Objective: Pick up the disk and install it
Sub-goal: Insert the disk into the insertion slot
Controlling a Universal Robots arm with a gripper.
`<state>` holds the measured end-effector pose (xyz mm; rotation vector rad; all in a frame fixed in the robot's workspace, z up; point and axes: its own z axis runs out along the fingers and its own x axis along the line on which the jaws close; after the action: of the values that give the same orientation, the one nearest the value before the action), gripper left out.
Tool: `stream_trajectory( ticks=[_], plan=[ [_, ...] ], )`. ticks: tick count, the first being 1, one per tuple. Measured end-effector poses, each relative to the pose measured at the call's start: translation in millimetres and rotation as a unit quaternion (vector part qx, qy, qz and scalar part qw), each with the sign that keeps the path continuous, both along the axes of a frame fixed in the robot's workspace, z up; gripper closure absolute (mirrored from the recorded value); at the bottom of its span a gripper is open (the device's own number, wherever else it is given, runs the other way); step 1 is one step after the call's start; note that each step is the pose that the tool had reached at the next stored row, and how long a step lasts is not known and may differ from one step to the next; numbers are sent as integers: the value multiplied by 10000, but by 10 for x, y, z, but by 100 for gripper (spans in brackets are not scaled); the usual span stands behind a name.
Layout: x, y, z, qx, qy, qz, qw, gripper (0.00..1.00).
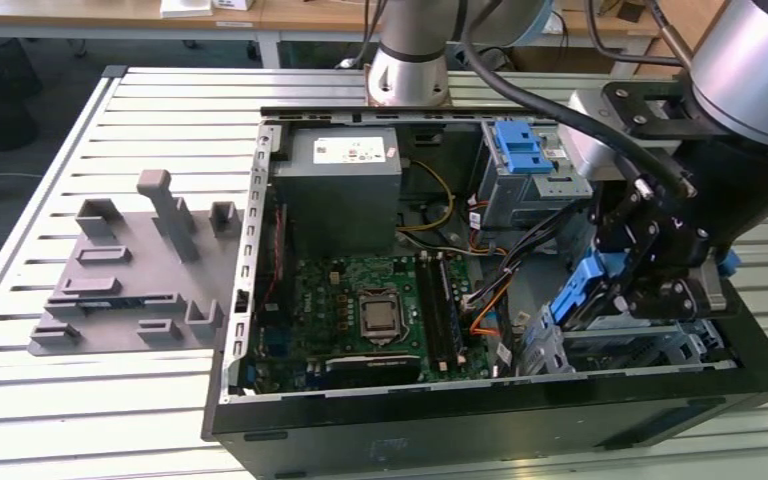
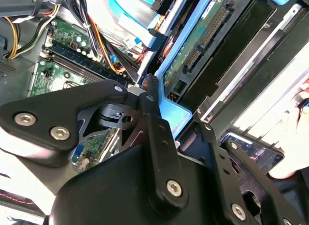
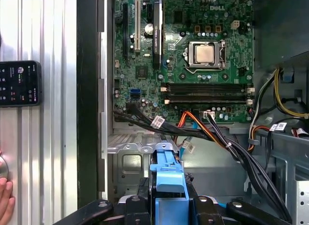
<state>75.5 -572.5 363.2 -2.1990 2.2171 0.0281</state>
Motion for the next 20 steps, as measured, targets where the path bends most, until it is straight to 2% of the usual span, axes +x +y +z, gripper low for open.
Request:
stream_trajectory(
  ticks=[15,20],
  plan=[
    [0,0,-106,0,0,0,10000,64],
    [0,0,-108,0,0,0,10000,64]
  ],
)
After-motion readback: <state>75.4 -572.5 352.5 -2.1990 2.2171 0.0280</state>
